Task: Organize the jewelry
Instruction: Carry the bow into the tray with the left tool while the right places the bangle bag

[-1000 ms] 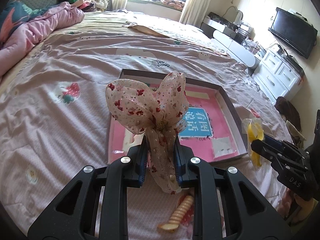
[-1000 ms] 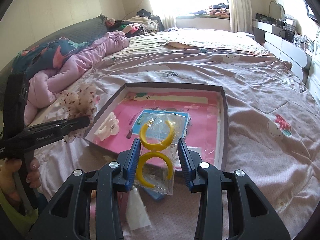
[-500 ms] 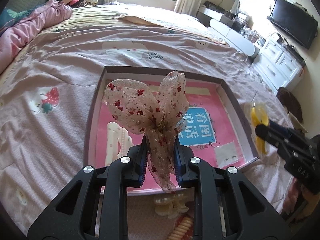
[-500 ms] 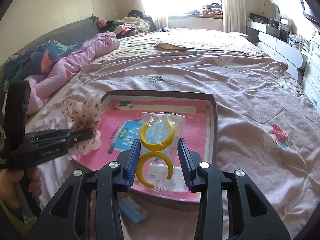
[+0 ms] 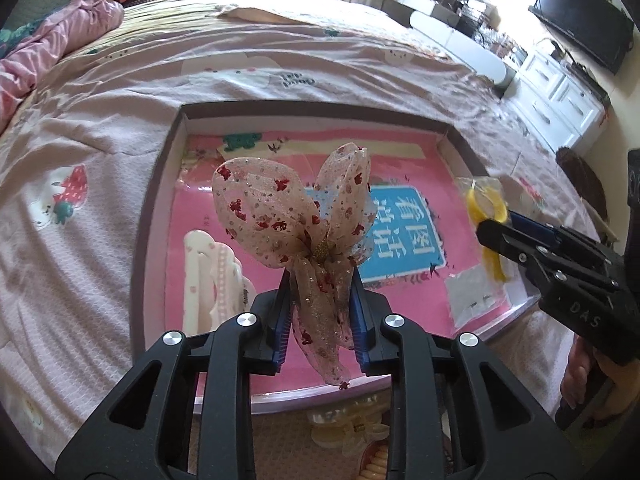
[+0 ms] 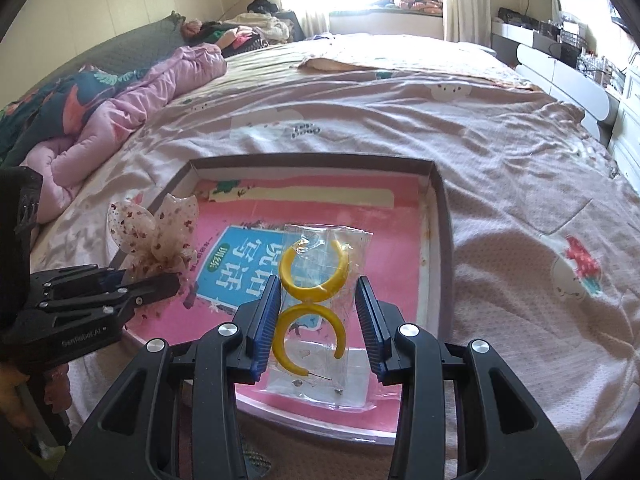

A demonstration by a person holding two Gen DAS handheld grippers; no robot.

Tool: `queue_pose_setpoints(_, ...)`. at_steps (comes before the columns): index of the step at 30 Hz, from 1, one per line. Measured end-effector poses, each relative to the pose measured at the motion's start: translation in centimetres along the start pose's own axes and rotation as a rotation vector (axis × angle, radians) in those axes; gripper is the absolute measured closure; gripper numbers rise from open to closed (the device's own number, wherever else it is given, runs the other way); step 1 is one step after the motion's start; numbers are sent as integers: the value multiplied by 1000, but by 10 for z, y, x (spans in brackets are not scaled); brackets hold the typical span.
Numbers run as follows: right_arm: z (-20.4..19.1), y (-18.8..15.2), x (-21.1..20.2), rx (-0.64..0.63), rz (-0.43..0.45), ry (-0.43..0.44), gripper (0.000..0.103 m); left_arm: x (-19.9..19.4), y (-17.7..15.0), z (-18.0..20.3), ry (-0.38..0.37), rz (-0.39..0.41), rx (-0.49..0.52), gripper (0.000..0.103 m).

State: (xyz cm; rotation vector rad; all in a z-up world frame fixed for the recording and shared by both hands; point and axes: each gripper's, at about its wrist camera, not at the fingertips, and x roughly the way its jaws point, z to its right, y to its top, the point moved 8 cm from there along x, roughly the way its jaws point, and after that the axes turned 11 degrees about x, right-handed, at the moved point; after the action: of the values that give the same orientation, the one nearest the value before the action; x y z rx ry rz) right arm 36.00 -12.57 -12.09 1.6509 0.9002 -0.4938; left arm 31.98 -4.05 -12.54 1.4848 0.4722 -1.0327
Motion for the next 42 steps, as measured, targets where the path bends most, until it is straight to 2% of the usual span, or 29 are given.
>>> queue_pose_setpoints(8, 0, -9, 18, -1, -36, -5, 66, 3, -4, -2, 3, -10, 0, 80)
queue_pose_setpoints(12, -1, -13, 22, -3, -48, -7, 66, 3, -6, -3, -1, -13, -6, 73)
queue_pose_setpoints(17, -2, -14, 22, 7, -51, -6, 66, -2, -9, -3, 2, -2, -6, 60)
queue_pose_setpoints(25, 1, -15, 21, 23, -53, -15, 61, -14, -10, -4, -10, 22, -17, 55)
queue_pose_setpoints(28, 2, -14, 16, 32, -44, -15, 50, -15, -10, -6, -5, 29, -18, 52)
queue_pose_setpoints(32, 2, -11, 5, 31, -21, -14, 48, -20, -9, -5, -1, 43, -14, 48)
queue_pose_setpoints(42, 3, -10, -32, 44, 36, -11, 26, -47, -3, -16, 8, 118, -58, 41)
